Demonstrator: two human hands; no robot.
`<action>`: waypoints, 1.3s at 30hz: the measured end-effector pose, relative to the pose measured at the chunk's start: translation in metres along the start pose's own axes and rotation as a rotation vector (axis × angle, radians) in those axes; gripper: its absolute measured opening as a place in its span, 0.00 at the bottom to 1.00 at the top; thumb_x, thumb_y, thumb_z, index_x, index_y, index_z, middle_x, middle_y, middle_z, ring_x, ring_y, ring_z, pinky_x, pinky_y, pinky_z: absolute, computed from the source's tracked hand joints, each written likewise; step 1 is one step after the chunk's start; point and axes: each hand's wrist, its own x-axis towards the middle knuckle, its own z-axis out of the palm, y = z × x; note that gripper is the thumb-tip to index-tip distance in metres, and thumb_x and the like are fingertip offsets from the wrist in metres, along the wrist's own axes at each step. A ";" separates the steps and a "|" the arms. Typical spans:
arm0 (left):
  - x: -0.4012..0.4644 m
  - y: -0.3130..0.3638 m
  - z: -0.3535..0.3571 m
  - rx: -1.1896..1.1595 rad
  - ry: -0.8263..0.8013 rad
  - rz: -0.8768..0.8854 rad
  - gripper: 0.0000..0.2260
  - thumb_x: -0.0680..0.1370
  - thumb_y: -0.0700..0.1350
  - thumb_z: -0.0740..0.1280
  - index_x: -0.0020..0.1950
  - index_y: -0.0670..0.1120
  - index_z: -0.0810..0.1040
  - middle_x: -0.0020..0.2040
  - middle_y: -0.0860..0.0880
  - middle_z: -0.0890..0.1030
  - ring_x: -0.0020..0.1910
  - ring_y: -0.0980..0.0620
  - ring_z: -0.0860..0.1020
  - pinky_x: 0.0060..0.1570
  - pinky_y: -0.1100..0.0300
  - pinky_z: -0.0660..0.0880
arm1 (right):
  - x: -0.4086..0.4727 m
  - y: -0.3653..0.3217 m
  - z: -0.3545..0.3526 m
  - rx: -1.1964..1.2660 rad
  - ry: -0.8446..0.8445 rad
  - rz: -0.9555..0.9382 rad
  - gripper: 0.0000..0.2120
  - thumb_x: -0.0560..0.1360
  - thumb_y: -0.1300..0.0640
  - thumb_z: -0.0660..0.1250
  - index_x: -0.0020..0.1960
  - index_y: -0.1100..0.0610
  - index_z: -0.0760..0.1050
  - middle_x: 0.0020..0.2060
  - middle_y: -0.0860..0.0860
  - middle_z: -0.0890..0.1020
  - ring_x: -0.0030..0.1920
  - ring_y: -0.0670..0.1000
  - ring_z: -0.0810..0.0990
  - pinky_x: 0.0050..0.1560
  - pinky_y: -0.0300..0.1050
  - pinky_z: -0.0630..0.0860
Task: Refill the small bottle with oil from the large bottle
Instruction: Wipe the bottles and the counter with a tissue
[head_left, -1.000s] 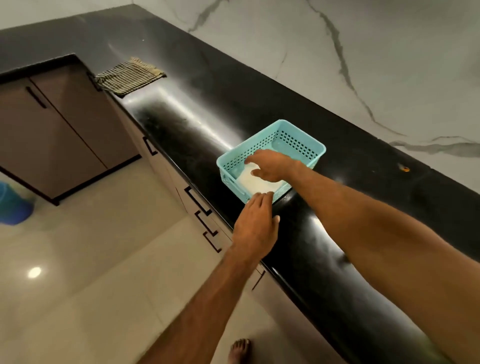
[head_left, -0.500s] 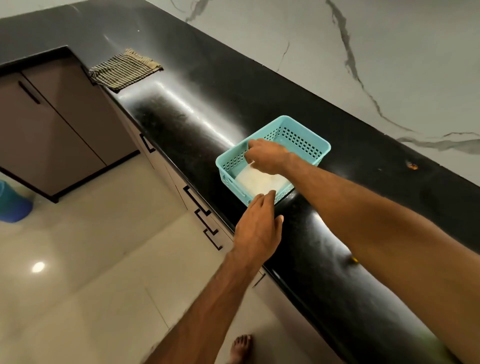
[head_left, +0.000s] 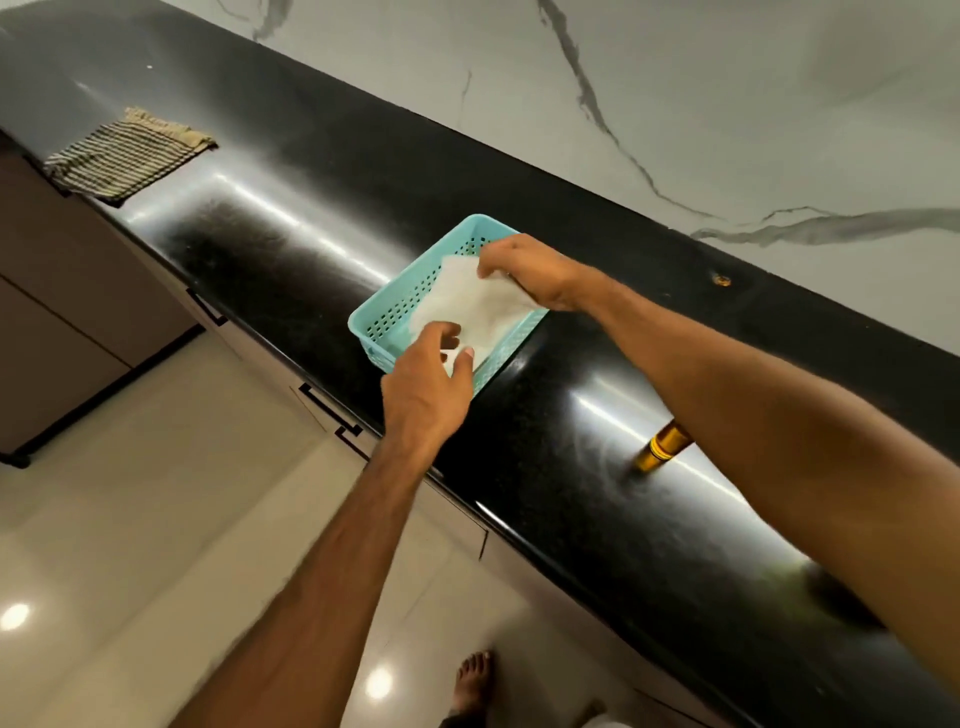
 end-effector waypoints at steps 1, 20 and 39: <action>0.002 0.003 0.000 0.006 0.016 0.002 0.12 0.78 0.50 0.65 0.61 0.51 0.74 0.56 0.56 0.80 0.55 0.54 0.78 0.59 0.49 0.74 | -0.004 0.006 -0.002 0.177 0.038 0.050 0.13 0.68 0.53 0.65 0.47 0.60 0.78 0.45 0.61 0.81 0.42 0.54 0.79 0.43 0.48 0.75; -0.053 0.100 0.082 0.108 -0.279 0.463 0.13 0.77 0.52 0.64 0.61 0.51 0.73 0.48 0.50 0.81 0.50 0.48 0.79 0.50 0.51 0.76 | -0.237 0.065 -0.099 0.797 0.836 0.003 0.17 0.76 0.62 0.68 0.64 0.58 0.73 0.57 0.59 0.79 0.55 0.60 0.80 0.43 0.53 0.81; -0.064 0.135 0.131 0.430 -0.626 0.660 0.07 0.81 0.49 0.60 0.51 0.46 0.71 0.46 0.44 0.79 0.41 0.46 0.77 0.41 0.49 0.75 | -0.303 0.155 -0.013 -0.043 1.037 0.152 0.25 0.76 0.70 0.60 0.71 0.56 0.71 0.61 0.50 0.78 0.59 0.46 0.75 0.57 0.34 0.67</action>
